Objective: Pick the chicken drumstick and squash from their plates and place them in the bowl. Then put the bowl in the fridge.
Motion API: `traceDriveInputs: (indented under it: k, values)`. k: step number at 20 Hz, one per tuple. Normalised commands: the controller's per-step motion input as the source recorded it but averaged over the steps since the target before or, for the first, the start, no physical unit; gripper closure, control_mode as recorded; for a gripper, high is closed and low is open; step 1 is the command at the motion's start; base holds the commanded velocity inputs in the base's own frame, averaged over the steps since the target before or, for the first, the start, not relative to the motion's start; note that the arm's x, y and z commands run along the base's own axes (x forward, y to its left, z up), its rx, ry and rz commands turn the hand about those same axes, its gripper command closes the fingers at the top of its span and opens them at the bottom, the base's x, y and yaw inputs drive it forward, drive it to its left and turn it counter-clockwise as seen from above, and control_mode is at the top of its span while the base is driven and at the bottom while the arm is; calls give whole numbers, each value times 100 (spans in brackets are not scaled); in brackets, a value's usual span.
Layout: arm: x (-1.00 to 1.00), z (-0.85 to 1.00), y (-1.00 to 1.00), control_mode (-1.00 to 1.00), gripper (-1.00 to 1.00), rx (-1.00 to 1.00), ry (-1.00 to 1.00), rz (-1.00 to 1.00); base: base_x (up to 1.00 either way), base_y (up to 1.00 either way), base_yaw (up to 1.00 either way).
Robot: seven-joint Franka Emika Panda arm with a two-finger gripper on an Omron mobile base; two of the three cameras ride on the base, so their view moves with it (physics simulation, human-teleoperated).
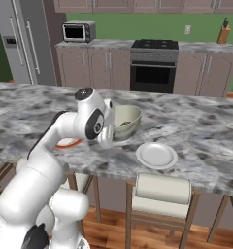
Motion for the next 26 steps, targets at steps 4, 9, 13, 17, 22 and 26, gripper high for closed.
traceDriveInputs:
  k: [4,9,13,17,22,26]
  values:
    - [-21,0,57,-100,100,11,1,0,0,0,0]
    - [-25,0,42,-100,100,19,0,0,0,0,0]
    - [-27,2,30,-100,100,18,0,0,0,0,0]
    - [-26,11,16,-100,100,9,0,0,0,0,0]
    - [-33,10,13,-100,100,3,-5,0,0,0,0]
    - [-19,0,13,-100,100,-3,-3,0,0,0,0]
